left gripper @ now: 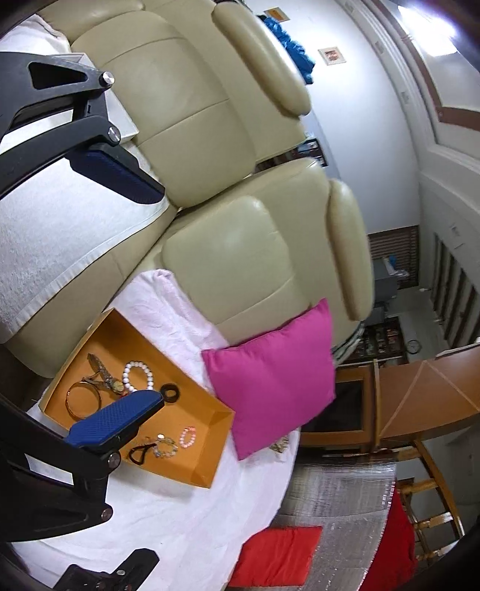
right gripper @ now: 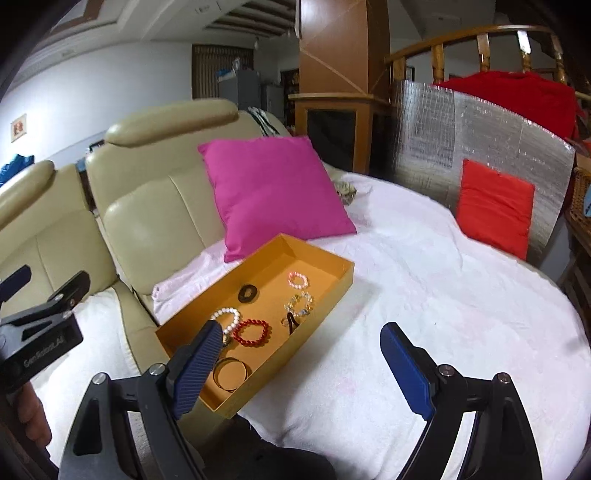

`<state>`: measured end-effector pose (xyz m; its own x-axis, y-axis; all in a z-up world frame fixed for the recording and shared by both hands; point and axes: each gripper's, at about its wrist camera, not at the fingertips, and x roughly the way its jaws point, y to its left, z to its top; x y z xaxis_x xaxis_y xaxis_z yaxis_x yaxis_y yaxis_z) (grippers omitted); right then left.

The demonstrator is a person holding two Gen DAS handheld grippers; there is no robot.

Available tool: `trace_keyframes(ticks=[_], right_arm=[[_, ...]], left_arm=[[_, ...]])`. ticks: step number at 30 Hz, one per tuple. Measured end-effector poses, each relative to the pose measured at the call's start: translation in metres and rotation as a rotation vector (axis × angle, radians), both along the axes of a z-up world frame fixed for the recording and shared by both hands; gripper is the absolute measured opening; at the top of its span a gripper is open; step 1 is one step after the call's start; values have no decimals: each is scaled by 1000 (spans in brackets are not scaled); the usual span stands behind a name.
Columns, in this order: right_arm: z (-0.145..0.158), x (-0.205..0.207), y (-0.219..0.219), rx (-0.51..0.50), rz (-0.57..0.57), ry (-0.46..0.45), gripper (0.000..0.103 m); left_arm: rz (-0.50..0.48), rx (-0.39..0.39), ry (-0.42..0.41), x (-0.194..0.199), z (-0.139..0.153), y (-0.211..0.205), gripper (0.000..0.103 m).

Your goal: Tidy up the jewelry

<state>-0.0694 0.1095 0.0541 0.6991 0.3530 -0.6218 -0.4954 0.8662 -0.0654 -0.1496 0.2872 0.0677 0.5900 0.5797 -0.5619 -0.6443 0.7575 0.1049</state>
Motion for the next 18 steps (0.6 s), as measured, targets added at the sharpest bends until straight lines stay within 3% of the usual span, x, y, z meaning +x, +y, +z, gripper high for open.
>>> trace_keyframes(ticks=[8, 18], right_arm=[[-21, 15, 19, -56, -14, -10, 89], [-37, 12, 32, -62, 4, 16, 89]], left_arm=[[-13, -19, 46, 22, -23, 10, 100], [-18, -20, 65, 17, -33, 14, 100]])
